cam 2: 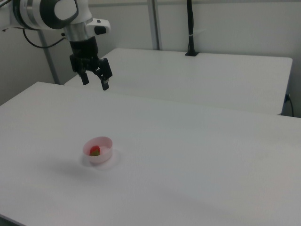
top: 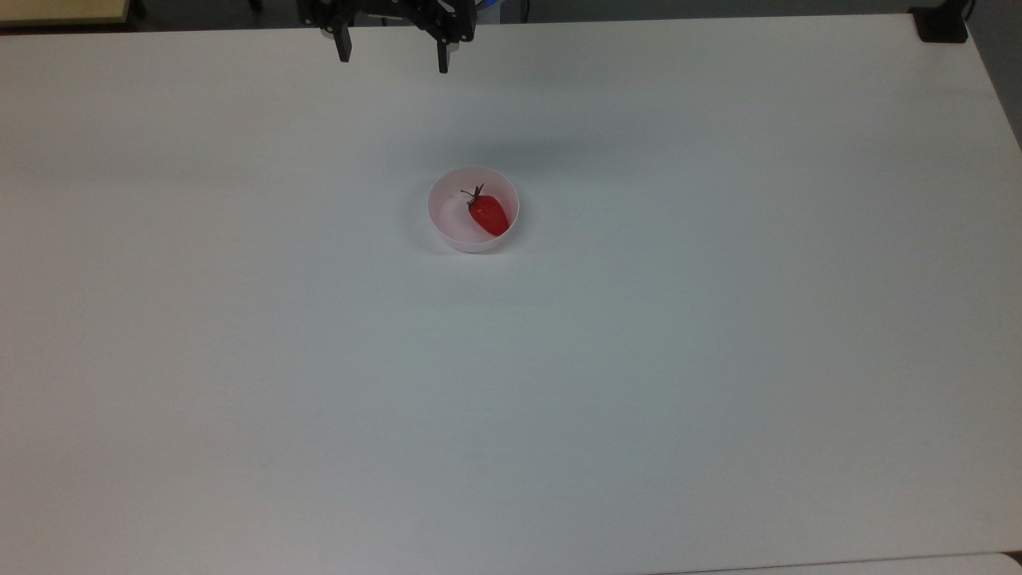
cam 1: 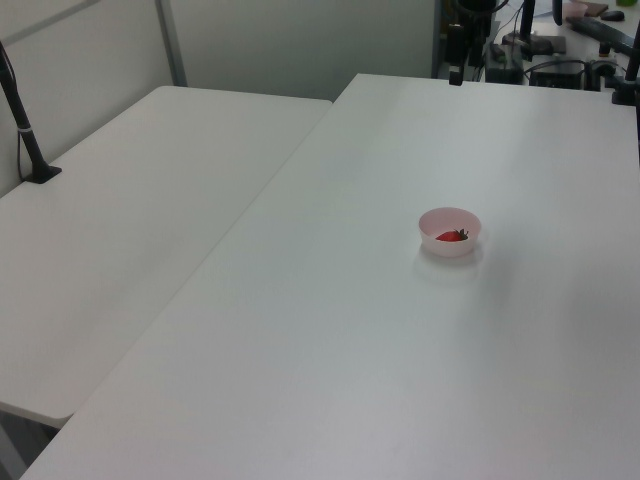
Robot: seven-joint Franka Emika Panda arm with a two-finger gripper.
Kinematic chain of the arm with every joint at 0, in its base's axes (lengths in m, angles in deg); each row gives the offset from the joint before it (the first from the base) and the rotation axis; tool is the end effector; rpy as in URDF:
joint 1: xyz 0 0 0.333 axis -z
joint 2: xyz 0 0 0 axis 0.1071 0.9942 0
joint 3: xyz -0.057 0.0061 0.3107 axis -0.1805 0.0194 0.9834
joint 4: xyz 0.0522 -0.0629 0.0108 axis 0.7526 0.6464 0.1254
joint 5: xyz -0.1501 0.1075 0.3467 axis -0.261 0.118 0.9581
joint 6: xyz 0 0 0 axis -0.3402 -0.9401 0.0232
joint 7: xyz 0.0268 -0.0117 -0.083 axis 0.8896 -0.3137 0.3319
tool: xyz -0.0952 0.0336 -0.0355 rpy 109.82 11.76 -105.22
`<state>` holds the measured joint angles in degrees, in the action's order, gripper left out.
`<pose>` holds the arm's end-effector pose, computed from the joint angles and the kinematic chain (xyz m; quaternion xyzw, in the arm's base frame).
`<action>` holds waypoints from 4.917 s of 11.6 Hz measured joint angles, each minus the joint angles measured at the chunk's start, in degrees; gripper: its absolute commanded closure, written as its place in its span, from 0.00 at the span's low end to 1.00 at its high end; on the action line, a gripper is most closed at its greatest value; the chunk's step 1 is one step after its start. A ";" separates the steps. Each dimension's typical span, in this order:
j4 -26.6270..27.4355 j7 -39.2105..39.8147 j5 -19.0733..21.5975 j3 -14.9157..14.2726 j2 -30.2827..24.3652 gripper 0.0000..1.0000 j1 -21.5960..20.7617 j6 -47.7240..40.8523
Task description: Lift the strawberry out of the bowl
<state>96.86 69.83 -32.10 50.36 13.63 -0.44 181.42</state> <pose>0.5781 0.0054 0.6047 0.9988 -0.0456 0.0150 0.0089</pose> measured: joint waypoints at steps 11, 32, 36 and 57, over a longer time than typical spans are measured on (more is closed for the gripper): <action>0.97 0.55 0.00 -0.12 0.67 0.00 0.03 0.00; 17.69 7.47 -1.59 2.89 15.23 0.23 -3.71 19.96; 17.75 6.75 -2.38 3.08 17.05 0.38 -3.71 22.02; 6.81 14.01 -9.69 2.72 15.83 0.52 11.81 15.77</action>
<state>103.67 83.84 -41.79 53.08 29.46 11.37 197.19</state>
